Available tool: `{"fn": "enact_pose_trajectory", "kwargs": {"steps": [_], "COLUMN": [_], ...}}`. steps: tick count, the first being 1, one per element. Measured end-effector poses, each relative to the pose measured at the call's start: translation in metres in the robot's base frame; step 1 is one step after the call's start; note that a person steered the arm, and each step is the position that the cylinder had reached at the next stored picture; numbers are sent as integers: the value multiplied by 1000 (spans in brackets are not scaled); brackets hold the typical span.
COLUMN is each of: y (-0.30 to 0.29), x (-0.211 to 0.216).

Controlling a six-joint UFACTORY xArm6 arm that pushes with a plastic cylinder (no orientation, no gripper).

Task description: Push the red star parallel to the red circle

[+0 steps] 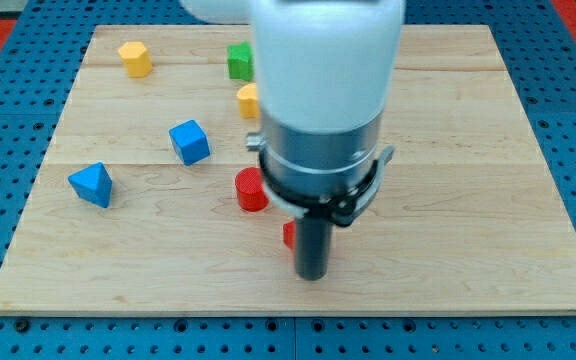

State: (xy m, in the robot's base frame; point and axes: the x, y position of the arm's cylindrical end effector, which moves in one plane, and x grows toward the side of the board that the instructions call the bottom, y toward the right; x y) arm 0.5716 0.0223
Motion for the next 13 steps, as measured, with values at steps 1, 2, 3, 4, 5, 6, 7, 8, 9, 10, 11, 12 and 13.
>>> {"fn": "enact_pose_trajectory", "kwargs": {"steps": [1,2,3,4,5,6,7,8,9,10,11,12,13], "y": [-15,-83,-64,-66,-67,-58,-63,-35,4,33,56,72,71], "x": [28,41,18,-10,-28,-25,-19,-20,-28,-38,-50,-66,-48]}}
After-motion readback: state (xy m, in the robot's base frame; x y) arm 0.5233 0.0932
